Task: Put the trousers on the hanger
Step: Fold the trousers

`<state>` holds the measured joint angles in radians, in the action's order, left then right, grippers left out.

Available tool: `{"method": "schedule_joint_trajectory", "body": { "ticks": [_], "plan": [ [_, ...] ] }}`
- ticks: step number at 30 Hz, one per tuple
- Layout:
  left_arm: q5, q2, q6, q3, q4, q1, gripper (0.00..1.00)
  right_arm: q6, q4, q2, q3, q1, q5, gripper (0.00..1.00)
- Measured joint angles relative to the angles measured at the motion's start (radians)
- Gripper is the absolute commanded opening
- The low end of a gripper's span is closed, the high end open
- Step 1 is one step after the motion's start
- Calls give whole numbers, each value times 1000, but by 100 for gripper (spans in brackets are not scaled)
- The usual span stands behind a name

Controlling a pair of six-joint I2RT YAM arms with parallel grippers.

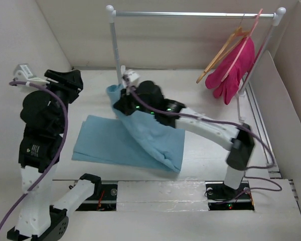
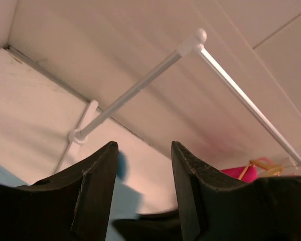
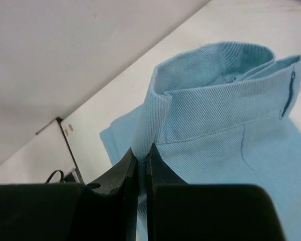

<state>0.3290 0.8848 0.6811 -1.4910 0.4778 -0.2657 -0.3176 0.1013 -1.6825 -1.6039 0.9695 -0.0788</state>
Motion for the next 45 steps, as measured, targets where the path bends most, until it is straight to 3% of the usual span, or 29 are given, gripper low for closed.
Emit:
{"method": "schedule_joint_trajectory", "body": {
  "ticks": [3, 4, 6, 8, 10, 14, 16, 17, 19, 20, 21, 26, 27, 30, 31, 34, 38, 40, 42, 45],
  "plan": [
    [45, 5, -24, -107, 51, 0, 43, 12, -21, -294, -251, 80, -12, 3],
    [63, 11, -32, -140, 76, 0, 43, 14, -18, -401, -353, 104, -24, 25],
    [93, 22, -45, -189, 109, 0, 49, 5, -21, -588, -523, 143, -54, 58],
    [114, 17, -51, -197, 130, 0, 52, -2, -17, -701, -587, 171, -101, 67],
    [140, 1, -55, -180, 153, 0, 61, 0, 9, -737, -547, 196, -137, 71],
    [172, -52, -59, -72, 178, 1, 67, 4, 7, -611, -237, 219, -165, 69],
    [174, -74, -60, 24, 168, 1, 67, 16, 14, -489, -81, 208, -164, 61],
    [174, -77, -60, 39, 165, 2, 67, 29, 17, -421, -16, 198, -162, 49],
    [156, -90, -55, 222, 136, 2, 67, 54, 18, -278, 90, 169, -150, 24],
    [138, -87, -51, 295, 128, 3, 66, 62, 19, -225, 127, 158, -144, 4],
    [120, -80, -47, 359, 130, 3, 66, 76, 17, -114, 204, 138, -130, 0],
    [-23, 41, -6, 671, 24, 3, 66, 93, -4, 219, 520, 76, -63, 3],
    [-44, 76, 2, 709, 15, 6, 66, 93, 0, 260, 589, 68, -48, 24],
    [-124, 177, 22, 788, -37, 37, 65, 89, 27, 334, 783, 12, -32, 66],
    [-153, 198, 25, 806, -62, 59, 64, 92, 43, 343, 834, -22, -32, 69],
    [-215, 240, 38, 856, -139, 140, 64, 121, 75, 345, 915, -169, -34, 71],
    [-229, 253, 58, 901, -192, 176, 64, 198, 28, 279, 890, -363, -93, 68],
    [-236, 257, 68, 909, -214, 176, 64, 229, -8, 202, 841, -411, -131, 63],
    [-243, 275, 75, 910, -236, 175, 63, 249, -62, 113, 791, -444, -174, 48],
    [-242, 312, 81, 910, -259, 175, 63, 249, -138, 6, 746, -480, -227, 46]
  ]
}}
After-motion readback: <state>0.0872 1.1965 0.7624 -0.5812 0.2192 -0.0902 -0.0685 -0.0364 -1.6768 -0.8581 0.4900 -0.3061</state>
